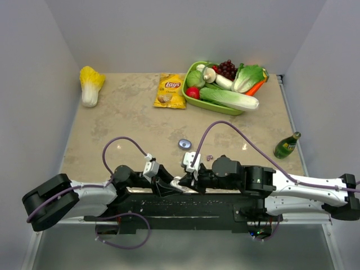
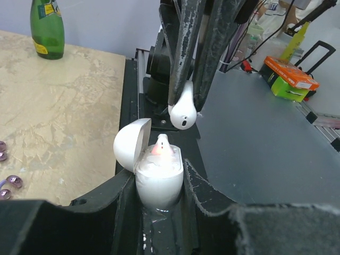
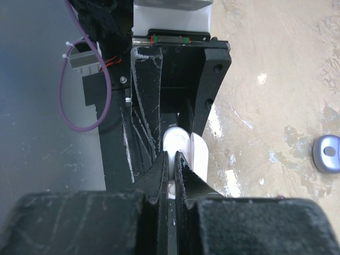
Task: Insert the wireless bluetooth earbuds into the charging case
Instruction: Place the earbud in the charging case.
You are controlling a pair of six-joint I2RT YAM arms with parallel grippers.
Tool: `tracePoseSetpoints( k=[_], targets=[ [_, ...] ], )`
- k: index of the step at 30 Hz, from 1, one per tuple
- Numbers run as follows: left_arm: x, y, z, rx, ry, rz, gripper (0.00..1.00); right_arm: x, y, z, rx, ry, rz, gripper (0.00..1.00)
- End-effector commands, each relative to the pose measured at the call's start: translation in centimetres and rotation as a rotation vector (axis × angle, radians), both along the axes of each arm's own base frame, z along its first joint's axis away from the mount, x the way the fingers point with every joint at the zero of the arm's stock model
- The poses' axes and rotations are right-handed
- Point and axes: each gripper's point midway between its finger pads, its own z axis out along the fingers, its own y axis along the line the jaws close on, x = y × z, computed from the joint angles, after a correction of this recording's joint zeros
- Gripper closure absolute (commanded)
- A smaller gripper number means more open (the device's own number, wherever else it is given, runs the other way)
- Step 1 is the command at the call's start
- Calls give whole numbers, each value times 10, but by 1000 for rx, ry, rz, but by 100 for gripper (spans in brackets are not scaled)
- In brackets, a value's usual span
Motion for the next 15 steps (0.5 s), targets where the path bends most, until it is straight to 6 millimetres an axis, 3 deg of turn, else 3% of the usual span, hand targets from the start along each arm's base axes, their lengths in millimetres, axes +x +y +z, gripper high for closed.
tracePoseSetpoints(
  k=[1, 15],
  targets=[
    [-3, -1, 46, -172, -144, -10, 100, 3, 12, 26, 90, -14, -17, 100],
    [-2, -1, 58, -209, -169, 10, 100, 6, 16, 3, 29, 0, -32, 100]
  ],
)
